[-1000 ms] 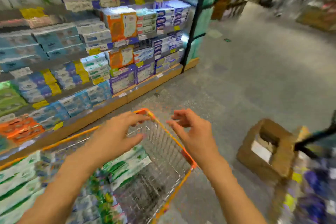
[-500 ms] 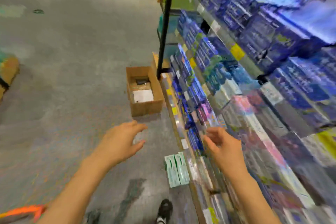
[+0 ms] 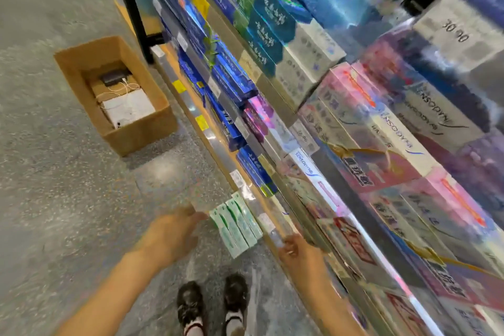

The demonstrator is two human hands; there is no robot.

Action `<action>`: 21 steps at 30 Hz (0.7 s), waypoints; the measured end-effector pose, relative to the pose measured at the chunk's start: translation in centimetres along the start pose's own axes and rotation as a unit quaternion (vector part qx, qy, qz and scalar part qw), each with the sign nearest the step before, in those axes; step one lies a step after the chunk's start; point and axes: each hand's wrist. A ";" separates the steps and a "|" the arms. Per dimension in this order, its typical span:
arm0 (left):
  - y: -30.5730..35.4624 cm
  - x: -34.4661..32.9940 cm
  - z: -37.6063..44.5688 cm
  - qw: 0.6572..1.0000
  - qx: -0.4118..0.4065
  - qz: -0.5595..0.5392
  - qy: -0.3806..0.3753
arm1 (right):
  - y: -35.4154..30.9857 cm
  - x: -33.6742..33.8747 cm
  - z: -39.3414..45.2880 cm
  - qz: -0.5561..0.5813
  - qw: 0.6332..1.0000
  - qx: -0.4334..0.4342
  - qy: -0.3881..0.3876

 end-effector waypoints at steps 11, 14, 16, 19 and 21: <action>-11.2 -20.0 24.1 0.968 -0.076 0.226 -0.071 | 7.4 -26.1 21.1 -0.052 0.995 -0.062 -0.056; -12.7 -24.9 29.0 0.952 -0.107 0.273 -0.082 | 8.2 -32.3 24.3 -0.094 0.988 -0.042 -0.115; -13.5 -28.2 31.2 0.942 -0.125 0.291 -0.115 | 8.6 -35.9 25.4 -0.137 0.977 -0.037 -0.157; -14.5 -32.1 32.9 0.907 -0.153 0.346 -0.185 | 9.8 -39.7 25.8 -0.207 0.963 -0.052 -0.166; -15.2 -34.2 33.7 0.889 -0.167 0.367 -0.218 | 10.9 -41.1 25.8 -0.211 0.960 -0.079 -0.168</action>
Point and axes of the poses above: each hand's wrist, its own z-axis towards the middle knuckle, its own x-axis out of the back of the hand, y = z × x, and after that the axes turned 12 degrees about -z, right-handed
